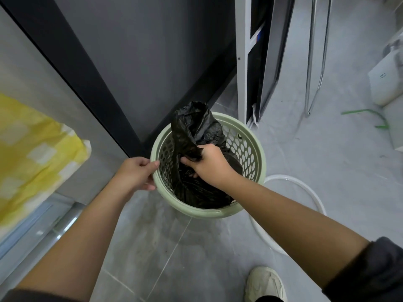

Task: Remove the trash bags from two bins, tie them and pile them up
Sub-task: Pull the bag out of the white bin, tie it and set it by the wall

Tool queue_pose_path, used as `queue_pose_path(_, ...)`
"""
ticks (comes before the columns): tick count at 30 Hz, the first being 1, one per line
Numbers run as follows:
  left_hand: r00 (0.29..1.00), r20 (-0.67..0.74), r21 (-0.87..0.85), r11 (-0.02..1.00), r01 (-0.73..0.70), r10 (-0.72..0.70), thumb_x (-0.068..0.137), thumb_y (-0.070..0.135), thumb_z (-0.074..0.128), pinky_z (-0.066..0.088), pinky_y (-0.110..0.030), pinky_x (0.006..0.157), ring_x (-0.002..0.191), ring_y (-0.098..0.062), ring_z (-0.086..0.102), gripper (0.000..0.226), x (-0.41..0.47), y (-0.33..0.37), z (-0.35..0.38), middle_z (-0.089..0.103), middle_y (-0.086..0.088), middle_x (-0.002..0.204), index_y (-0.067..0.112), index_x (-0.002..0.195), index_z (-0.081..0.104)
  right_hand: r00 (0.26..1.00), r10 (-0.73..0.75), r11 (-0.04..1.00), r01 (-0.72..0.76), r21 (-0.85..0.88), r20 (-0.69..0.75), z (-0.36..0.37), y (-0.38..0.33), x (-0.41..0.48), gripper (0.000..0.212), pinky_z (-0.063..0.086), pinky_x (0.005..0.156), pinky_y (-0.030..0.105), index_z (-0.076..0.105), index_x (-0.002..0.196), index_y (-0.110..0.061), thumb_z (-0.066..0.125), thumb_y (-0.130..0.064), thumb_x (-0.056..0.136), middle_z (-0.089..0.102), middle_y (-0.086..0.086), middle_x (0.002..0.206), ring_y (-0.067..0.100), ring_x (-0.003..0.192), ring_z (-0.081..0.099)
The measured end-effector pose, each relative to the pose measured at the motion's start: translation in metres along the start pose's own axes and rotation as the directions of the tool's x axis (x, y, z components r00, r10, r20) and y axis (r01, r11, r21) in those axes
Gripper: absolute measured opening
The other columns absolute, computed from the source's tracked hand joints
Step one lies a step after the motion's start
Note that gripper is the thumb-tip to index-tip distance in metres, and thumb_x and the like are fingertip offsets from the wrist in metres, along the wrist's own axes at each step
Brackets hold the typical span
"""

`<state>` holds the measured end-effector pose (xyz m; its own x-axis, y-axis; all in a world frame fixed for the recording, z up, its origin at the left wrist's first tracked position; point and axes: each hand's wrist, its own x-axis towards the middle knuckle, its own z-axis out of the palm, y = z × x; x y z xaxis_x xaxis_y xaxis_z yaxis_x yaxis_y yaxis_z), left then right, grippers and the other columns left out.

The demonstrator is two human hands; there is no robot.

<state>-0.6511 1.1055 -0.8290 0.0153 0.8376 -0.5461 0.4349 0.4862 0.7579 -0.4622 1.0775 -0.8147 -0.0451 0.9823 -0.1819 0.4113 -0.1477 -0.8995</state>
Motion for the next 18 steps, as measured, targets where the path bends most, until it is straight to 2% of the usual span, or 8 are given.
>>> queue_pose_path(4, 1.000, 0.016, -0.033, 0.999, 0.020, -0.019, 0.092, 0.022, 0.059, 0.058, -0.036, 0.068, 0.062, -0.022, 0.063, 0.017, 0.002, -0.001, -0.001, 0.066, -0.012, 0.074, 0.007, 0.085, 0.062, 0.998, 0.013, 1.000, -0.012, 0.011, -0.057, -0.013, -0.009, -0.002, 0.018, 0.050, 0.050, 0.015, 0.069, 0.091, 0.003, 0.067, -0.014, 0.086, 0.072, 0.013, 0.082, 0.002, 0.041, 0.058)
queue_pose_path(7, 1.000, 0.013, -0.062, 0.998, 0.017, -0.016, 0.092, 0.021, 0.060, 0.056, -0.035, 0.065, 0.060, -0.021, 0.061, 0.016, 0.004, -0.004, -0.001, 0.065, -0.010, 0.071, 0.008, 0.083, 0.062, 0.993, 0.033, 0.997, -0.025, 0.072, -0.110, -0.026, -0.018, -0.005, 0.013, 0.048, 0.049, 0.013, 0.070, 0.093, -0.001, 0.066, -0.011, 0.087, 0.069, 0.003, 0.077, 0.002, 0.042, 0.060)
queue_pose_path(11, 1.000, 0.021, -0.078, 0.997, 0.017, -0.015, 0.091, 0.022, 0.061, 0.056, -0.040, 0.070, 0.061, -0.022, 0.060, 0.017, 0.008, -0.006, 0.000, 0.065, -0.011, 0.069, 0.009, 0.081, 0.062, 0.982, 0.050, 0.994, -0.031, 0.109, -0.180, -0.047, -0.032, -0.008, 0.004, 0.052, 0.051, 0.016, 0.067, 0.085, -0.016, 0.065, -0.012, 0.087, 0.066, -0.011, 0.068, 0.008, 0.048, 0.064)
queue_pose_path(15, 0.999, 0.037, -0.074, 0.997, 0.012, -0.009, 0.090, 0.022, 0.062, 0.056, -0.038, 0.068, 0.061, -0.023, 0.060, 0.017, 0.010, -0.005, -0.001, 0.065, -0.012, 0.070, 0.008, 0.081, 0.062, 0.958, 0.061, 0.983, -0.009, 0.185, -0.280, -0.064, -0.048, -0.010, 0.013, 0.060, 0.061, 0.030, 0.066, 0.077, -0.021, 0.067, -0.012, 0.086, 0.068, -0.008, 0.067, 0.019, 0.058, 0.068)
queue_pose_path(18, 0.998, 0.055, -0.064, 0.998, 0.019, -0.016, 0.090, 0.022, 0.062, 0.055, -0.036, 0.065, 0.063, -0.023, 0.062, 0.017, 0.010, -0.003, -0.003, 0.066, -0.011, 0.070, 0.008, 0.083, 0.062, 0.937, 0.035, 0.980, 0.036, 0.196, -0.348, -0.079, -0.063, -0.013, 0.003, 0.058, 0.057, 0.027, 0.068, 0.083, -0.013, 0.067, -0.011, 0.086, 0.068, -0.007, 0.066, 0.013, 0.055, 0.068)
